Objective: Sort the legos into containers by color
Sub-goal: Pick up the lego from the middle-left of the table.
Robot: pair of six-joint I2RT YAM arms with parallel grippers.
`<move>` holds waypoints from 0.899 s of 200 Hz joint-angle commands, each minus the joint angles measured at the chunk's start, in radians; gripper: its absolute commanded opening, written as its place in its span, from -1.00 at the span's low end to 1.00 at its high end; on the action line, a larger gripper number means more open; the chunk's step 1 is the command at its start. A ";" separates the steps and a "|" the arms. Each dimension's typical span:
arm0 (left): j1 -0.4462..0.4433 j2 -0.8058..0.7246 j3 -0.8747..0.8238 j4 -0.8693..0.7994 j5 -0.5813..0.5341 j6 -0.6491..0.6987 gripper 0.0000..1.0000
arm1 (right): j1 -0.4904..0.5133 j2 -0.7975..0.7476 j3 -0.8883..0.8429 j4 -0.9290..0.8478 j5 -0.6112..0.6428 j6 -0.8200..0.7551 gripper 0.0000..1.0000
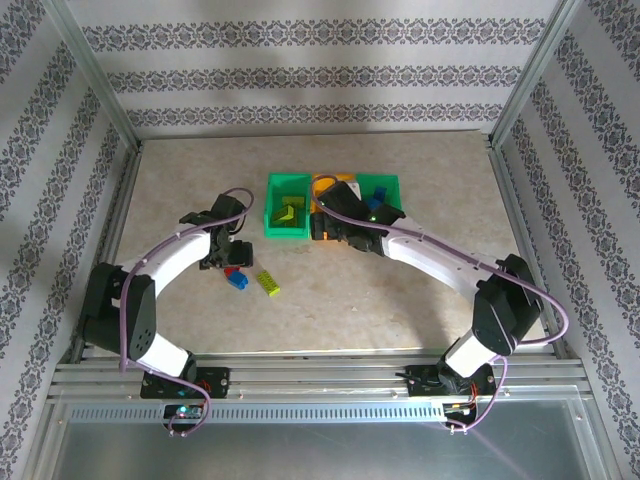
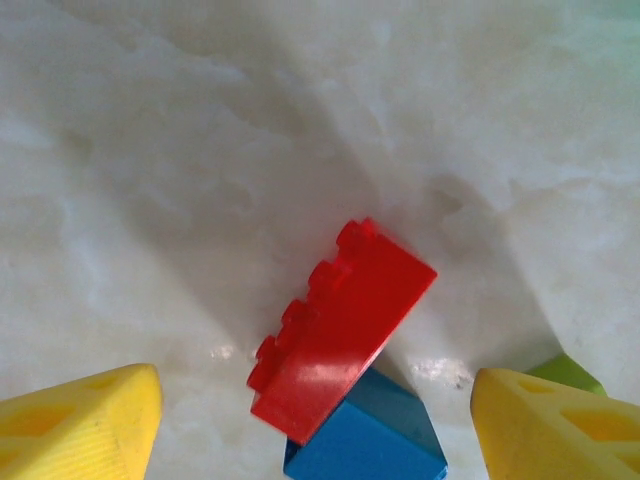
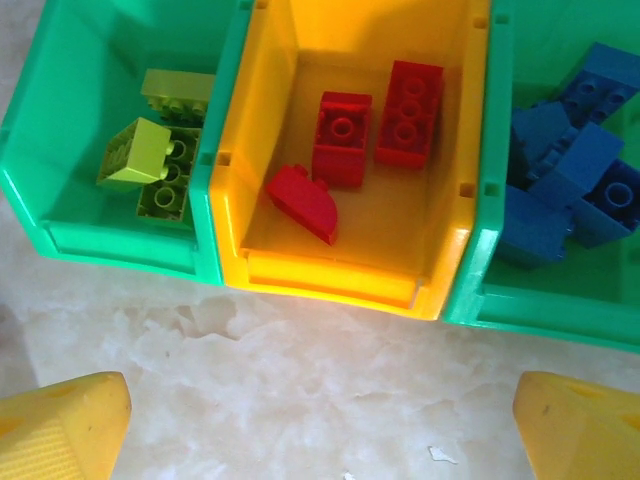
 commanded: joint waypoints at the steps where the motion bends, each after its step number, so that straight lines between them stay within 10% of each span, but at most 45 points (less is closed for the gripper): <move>1: -0.011 0.044 0.030 0.032 -0.033 0.025 0.51 | -0.008 -0.049 -0.033 -0.005 0.048 0.034 0.97; 180: -0.005 0.127 0.011 0.127 -0.114 0.005 -0.43 | -0.016 -0.116 -0.071 -0.005 0.061 0.046 0.97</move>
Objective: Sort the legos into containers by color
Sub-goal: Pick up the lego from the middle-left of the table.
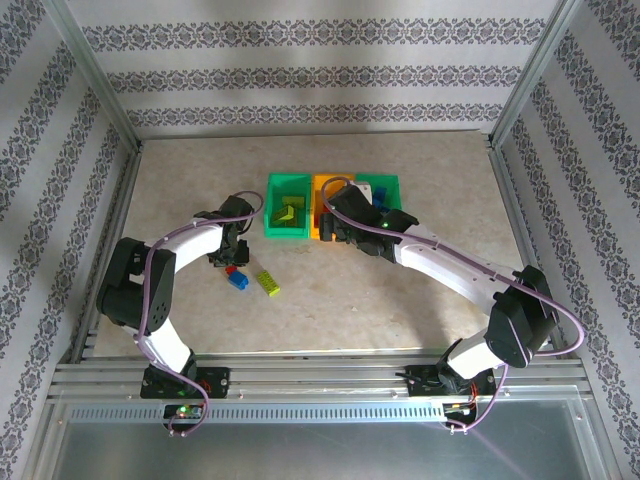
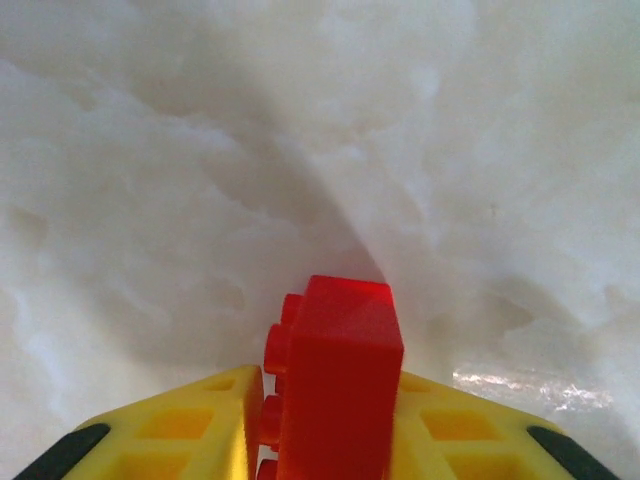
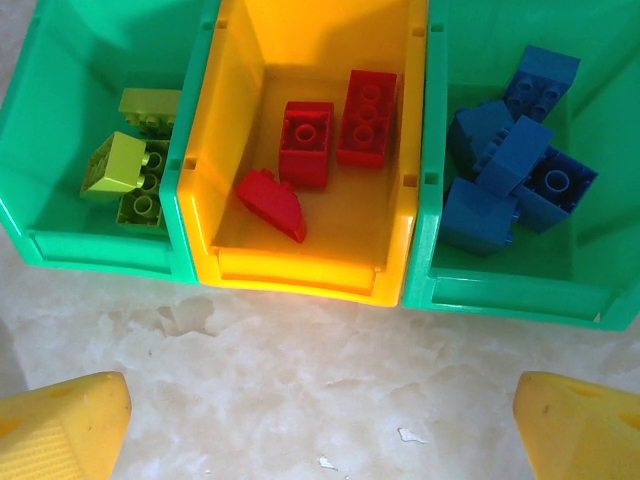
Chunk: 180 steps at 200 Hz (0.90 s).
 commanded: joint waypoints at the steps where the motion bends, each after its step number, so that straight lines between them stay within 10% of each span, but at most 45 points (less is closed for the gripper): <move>1: -0.005 -0.031 -0.004 0.022 -0.044 -0.001 -0.43 | -0.010 -0.031 -0.011 -0.005 0.030 0.022 0.96; 180: -0.185 -0.056 0.363 0.016 0.026 0.017 -0.57 | -0.013 -0.213 -0.095 0.015 0.144 0.039 0.96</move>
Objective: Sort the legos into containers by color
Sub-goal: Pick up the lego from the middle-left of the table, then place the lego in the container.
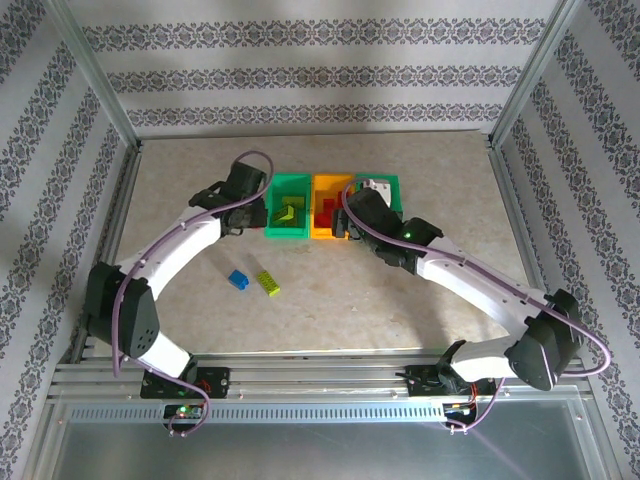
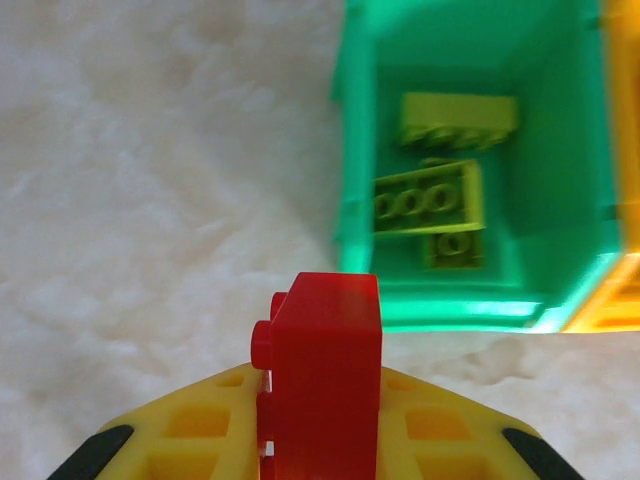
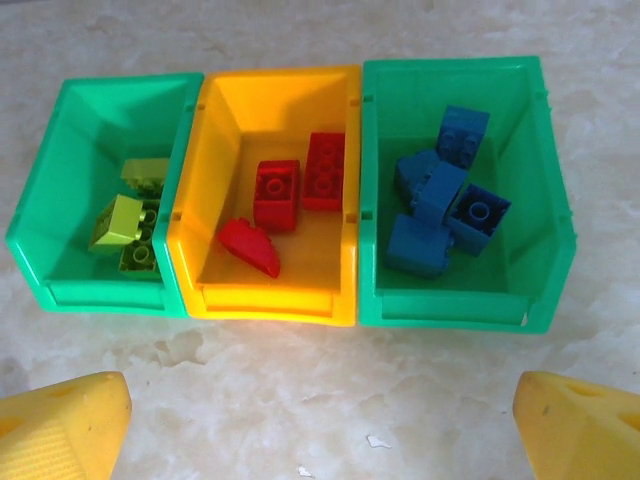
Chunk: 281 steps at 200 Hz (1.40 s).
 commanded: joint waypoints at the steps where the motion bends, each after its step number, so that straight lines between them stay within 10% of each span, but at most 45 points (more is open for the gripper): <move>1: -0.050 0.075 0.089 0.016 0.020 0.017 -0.57 | -0.014 -0.045 -0.026 0.008 0.056 0.017 0.96; 149: -0.234 0.624 0.693 -0.023 0.025 0.067 -0.47 | -0.017 -0.240 -0.135 0.022 0.127 0.033 0.97; 281: -0.253 0.610 0.733 -0.030 -0.012 0.065 -0.04 | -0.018 -0.241 -0.134 0.025 0.113 0.028 0.96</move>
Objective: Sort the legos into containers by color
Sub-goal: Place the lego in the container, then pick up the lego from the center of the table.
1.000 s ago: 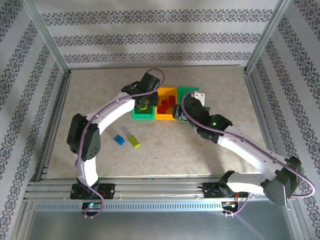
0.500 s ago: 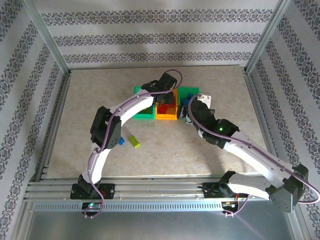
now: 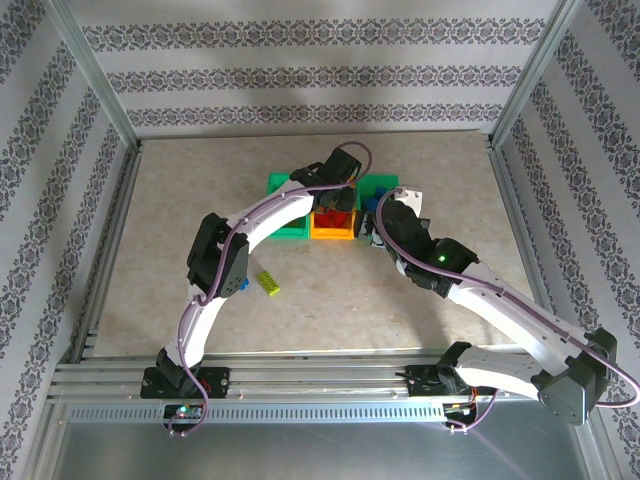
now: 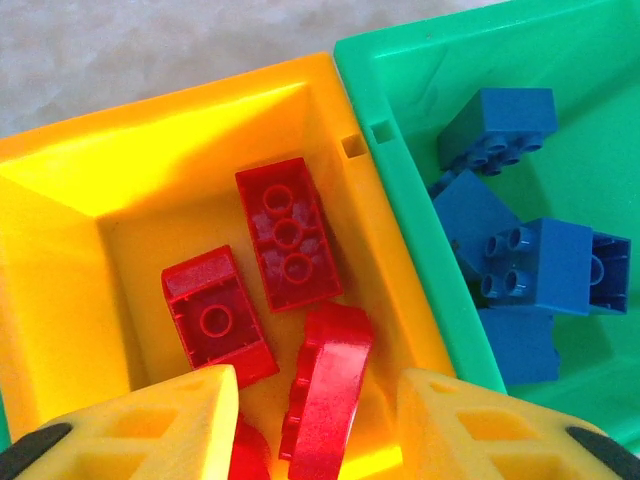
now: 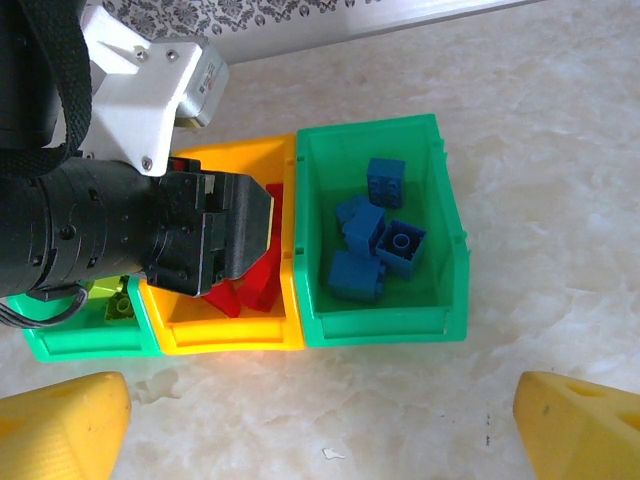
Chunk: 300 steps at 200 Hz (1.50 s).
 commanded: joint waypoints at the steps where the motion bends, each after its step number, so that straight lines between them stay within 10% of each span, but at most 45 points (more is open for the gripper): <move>1: -0.006 -0.070 0.009 -0.026 -0.043 0.009 -0.04 | -0.010 -0.014 -0.007 0.010 0.015 0.006 0.96; 67: 0.020 -0.351 -0.239 0.091 -0.159 0.003 0.36 | 0.001 0.019 0.015 0.018 -0.021 -0.002 0.96; 110: 0.104 -0.591 -0.507 0.167 -0.207 -0.064 1.00 | 0.037 0.095 0.068 0.023 -0.048 -0.030 0.92; 214: 0.510 -1.096 -1.054 0.157 -0.140 -0.219 0.99 | 0.146 0.501 0.356 -0.035 -0.282 -0.110 0.77; 300: 0.676 -1.170 -1.197 0.102 -0.035 -0.253 0.99 | 0.262 0.904 0.670 -0.216 -0.491 -0.154 0.70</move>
